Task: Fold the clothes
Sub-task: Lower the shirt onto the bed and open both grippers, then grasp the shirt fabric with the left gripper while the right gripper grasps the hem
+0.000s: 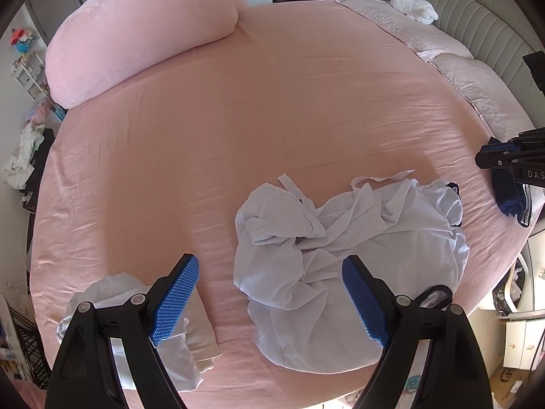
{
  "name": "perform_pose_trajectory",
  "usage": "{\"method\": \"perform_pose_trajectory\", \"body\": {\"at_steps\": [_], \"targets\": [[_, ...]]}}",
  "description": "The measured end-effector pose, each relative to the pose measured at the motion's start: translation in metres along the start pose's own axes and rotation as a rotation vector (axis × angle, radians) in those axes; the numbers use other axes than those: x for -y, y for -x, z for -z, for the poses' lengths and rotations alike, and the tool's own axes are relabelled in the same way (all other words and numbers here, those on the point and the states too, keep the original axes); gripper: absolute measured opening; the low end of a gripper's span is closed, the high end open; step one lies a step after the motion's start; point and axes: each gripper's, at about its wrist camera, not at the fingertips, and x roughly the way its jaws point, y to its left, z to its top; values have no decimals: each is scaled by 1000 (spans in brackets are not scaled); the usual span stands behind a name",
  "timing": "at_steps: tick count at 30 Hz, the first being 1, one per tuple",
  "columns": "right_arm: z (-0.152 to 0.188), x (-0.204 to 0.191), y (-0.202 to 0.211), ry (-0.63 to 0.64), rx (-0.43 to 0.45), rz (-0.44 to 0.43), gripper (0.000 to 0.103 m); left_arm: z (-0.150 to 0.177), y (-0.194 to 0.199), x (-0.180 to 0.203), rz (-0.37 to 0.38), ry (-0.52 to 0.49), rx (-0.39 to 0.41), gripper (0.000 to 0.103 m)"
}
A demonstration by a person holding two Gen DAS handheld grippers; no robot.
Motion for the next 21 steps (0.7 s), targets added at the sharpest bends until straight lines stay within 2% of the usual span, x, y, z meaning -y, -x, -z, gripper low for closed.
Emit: {"method": "perform_pose_trajectory", "body": {"at_steps": [1, 3, 4, 9, 12, 15, 18, 21], "targets": [[0, 0, -6, -4, -5, -21, 18, 0, -6, 0, 4, -5, -9, 86], [1, -2, -19, -11, -16, -62, 34, 1, -18, 1, 14, -18, -25, 86], [0, -2, -25, -12, -18, -84, 36, 2, -24, 1, 18, -25, -33, 86], [-2, -5, -62, -56, -56, -204, 37, 4, -54, 4, 49, -54, -66, 86], [-1, -11, -83, -54, -64, -219, 37, 4, -73, 6, 59, -51, -96, 86], [0, -15, -102, -70, -76, -279, 37, 3, -89, 4, 91, -24, -111, 86], [2, -20, -117, -74, -65, -303, 41, 1, -95, 2, 61, -15, -70, 86], [3, -23, -130, -73, -42, -322, 48, 2, -95, 9, 27, -72, -15, 86]]}}
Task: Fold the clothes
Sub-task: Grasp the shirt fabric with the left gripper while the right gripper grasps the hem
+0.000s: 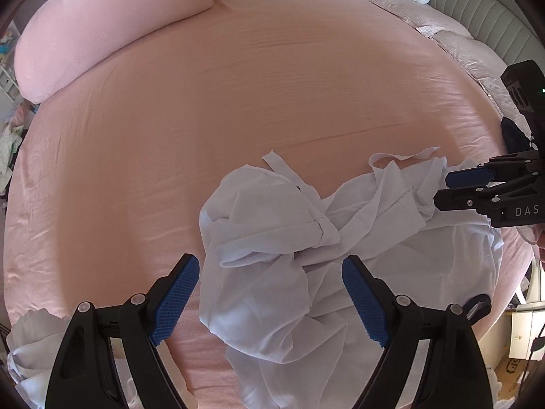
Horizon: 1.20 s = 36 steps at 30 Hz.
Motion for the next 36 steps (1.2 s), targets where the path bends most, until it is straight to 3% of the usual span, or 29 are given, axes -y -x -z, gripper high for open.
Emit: {"method": "perform_pose_trajectory", "body": {"at_steps": [2, 5, 8, 15, 24, 29, 31, 33, 36], "targets": [[-1, 2, -5, -9, 5, -25, 48, 0, 2, 9, -61, -95, 34, 86], [-5, 3, -13, -19, 12, -69, 48, 3, 3, 31, -151, -322, 75, 86], [-10, 1, -18, -12, 24, -85, 48, 4, -4, 45, -217, -440, 55, 86], [-21, -6, -26, -7, 58, -133, 48, -9, -19, 51, -247, -476, 38, 86], [-30, -2, -37, -15, 97, -201, 48, -9, -43, 69, -268, -692, 62, 86], [-30, -8, -35, -5, 141, -270, 48, -2, -48, 68, -275, -754, 111, 85], [-32, -10, -41, -2, 122, -300, 48, 2, -52, 67, -277, -779, 117, 76], [-32, -10, -48, -4, 90, -294, 48, 2, -58, 67, -264, -790, 116, 55], [-27, -8, -56, -4, 86, -300, 48, 3, -66, 67, -250, -802, 109, 46]]}}
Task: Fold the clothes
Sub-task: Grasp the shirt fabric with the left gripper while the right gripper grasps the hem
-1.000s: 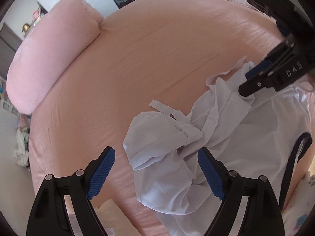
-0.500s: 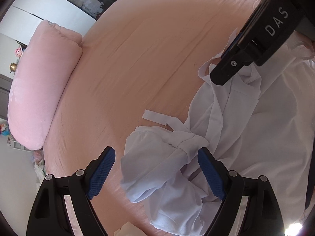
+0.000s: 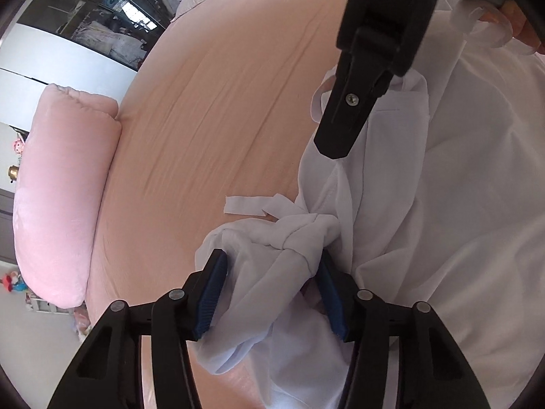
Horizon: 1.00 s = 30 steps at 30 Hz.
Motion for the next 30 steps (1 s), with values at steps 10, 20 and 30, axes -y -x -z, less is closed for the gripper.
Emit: {"method": "perform_pose_trajectory", "body": {"at_steps": [10, 20, 30], "targets": [[6, 13, -4, -9, -7, -3, 8, -2, -6, -12, 96, 172, -9, 26], [-6, -12, 21, 109, -15, 126, 7, 2, 10, -52, 222, 484, 18, 15], [-14, -19, 67, 165, 47, 263, 7, 10, 25, -110, 322, 794, 123, 15]]}}
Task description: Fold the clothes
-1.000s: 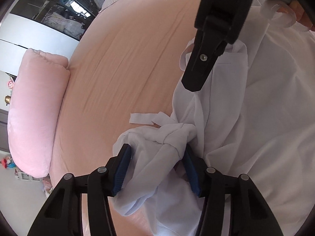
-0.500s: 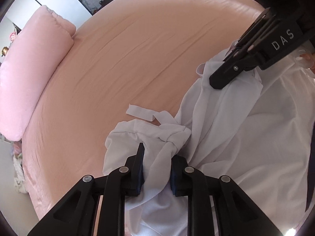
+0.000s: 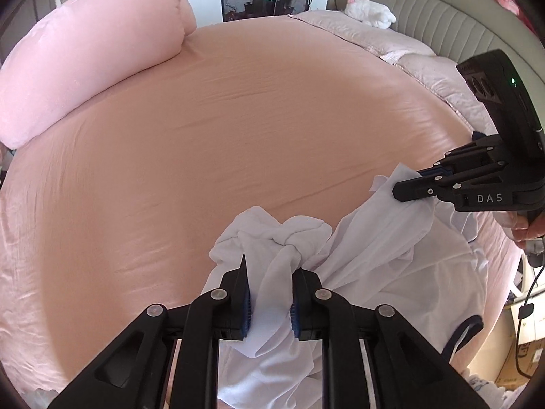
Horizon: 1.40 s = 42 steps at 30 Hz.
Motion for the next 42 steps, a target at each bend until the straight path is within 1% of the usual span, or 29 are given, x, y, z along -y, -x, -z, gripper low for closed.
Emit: {"method": "perform_pose_trajectory", "body": {"at_steps": [3, 7, 11, 14, 15, 17, 18, 19, 20, 22, 23, 25, 26, 27, 28, 29, 31, 33, 35, 40, 41, 42], "targets": [[-5, 11, 14, -17, 26, 42, 7, -2, 11, -7, 24, 65, 28, 15], [-13, 41, 37, -57, 63, 99, 7, -1, 21, -14, 28, 124, 61, 15], [-20, 65, 58, -79, 100, 176, 6, -3, 24, -26, 35, 187, 92, 15], [-27, 81, 72, -92, 128, 243, 6, -6, 27, -33, 40, 213, 106, 15], [-30, 86, 77, -97, 134, 261, 6, -8, 26, -34, 29, 209, 101, 15], [-35, 95, 73, -112, 69, 211, 6, -10, 24, -33, 20, 201, 78, 15], [-37, 99, 70, -139, 51, 167, 6, -12, 22, -32, 21, 199, 72, 15], [-34, 103, 70, -173, 65, 104, 6, -13, 20, -32, 22, 197, 67, 15], [-31, 106, 67, -206, 61, 37, 7, -13, 20, -32, 22, 197, 62, 15], [-26, 112, 51, -281, 2, -38, 8, -12, 19, -31, 24, 197, 54, 15], [-23, 112, 43, -297, -17, -28, 8, -12, 19, -31, 25, 197, 49, 15], [-17, 109, 25, -313, -64, -3, 17, -11, 19, -31, 20, 193, 40, 15], [-14, 106, 16, -311, -92, 9, 32, -11, 20, -30, 21, 188, 36, 15], [-9, 107, 8, -329, -111, -1, 44, -11, 20, -31, 27, 184, 35, 15], [-6, 110, 0, -369, -130, -21, 47, -12, 21, -31, 28, 183, 33, 15], [-3, 113, -8, -408, -148, -42, 47, -12, 22, -31, 30, 181, 31, 15], [1, 118, -20, -476, -149, -117, 47, -13, 24, -32, 33, 179, 28, 15], [2, 124, -28, -529, -148, -119, 47, -12, 24, -34, 31, 180, 25, 15], [-1, 123, -38, -526, -148, -129, 47, -12, 24, -36, 31, 183, 25, 15], [-8, 127, -53, -554, -133, -168, 47, -10, 17, -48, 47, 244, 21, 15], [-9, 130, -54, -565, -126, -180, 44, -9, 16, -49, 47, 251, 20, 15], [-10, 130, -55, -553, -129, -165, 28, -8, 16, -50, 45, 254, 21, 15]]}}
